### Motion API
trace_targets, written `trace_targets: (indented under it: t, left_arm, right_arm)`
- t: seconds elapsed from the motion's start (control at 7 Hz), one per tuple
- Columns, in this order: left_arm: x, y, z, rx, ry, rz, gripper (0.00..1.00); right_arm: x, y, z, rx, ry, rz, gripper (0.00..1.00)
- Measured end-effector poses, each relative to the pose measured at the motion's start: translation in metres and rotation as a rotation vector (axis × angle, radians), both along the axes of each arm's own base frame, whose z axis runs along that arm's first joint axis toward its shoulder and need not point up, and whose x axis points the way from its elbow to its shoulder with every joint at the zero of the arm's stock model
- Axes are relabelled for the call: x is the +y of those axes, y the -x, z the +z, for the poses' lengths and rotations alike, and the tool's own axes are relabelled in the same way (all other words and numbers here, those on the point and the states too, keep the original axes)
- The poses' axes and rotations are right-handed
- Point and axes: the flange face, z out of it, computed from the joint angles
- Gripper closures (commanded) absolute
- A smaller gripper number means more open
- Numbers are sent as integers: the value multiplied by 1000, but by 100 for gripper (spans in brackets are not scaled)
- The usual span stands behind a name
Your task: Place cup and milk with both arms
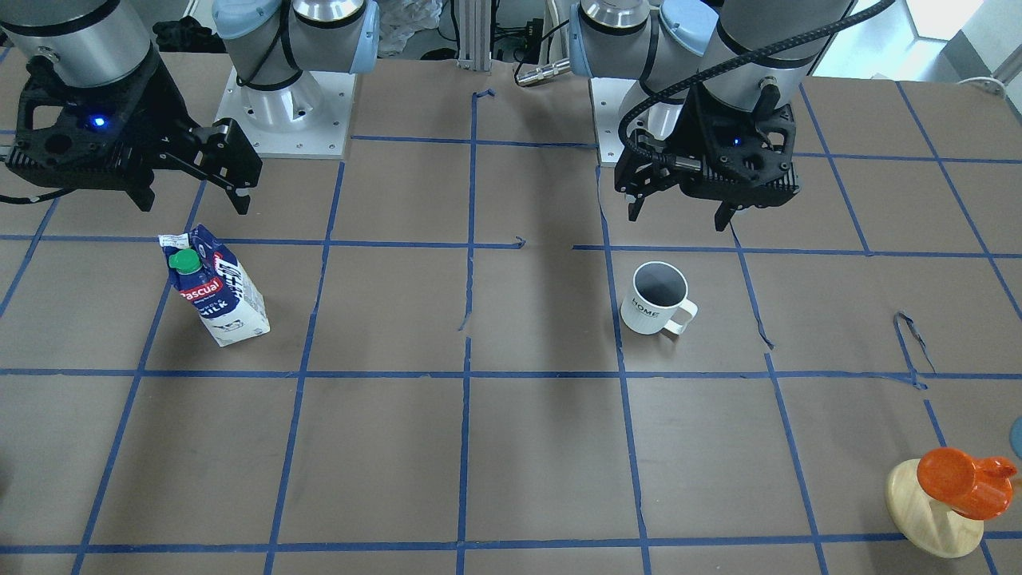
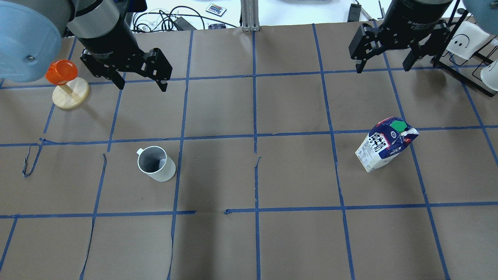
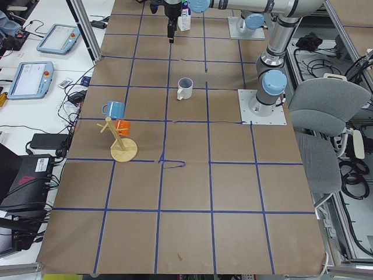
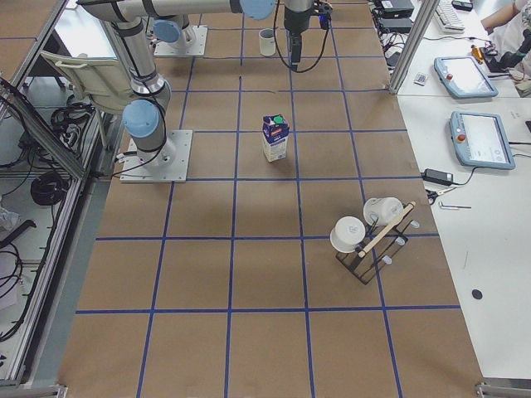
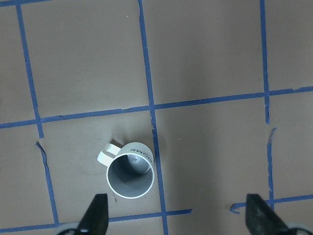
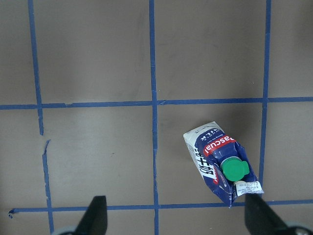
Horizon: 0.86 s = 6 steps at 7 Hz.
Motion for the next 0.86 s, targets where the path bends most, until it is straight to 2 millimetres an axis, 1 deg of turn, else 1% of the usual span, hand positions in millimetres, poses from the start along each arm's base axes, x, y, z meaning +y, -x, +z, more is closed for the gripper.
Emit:
trace_targets:
  t: [0.29,0.57,0.86]
  left_arm:
    - [0,0,0,-1,-1,0,0]
    - [0,-1,-1,-2,-2,1,0]
    - [1,0,-1,-1,-1,2,0]
  right_arm:
    - [1,0,-2,-2,-8,-2,0]
    - [2,0,-9,-2,-21,-2,0]
    - [1,1,-10,1,-22,-3,0]
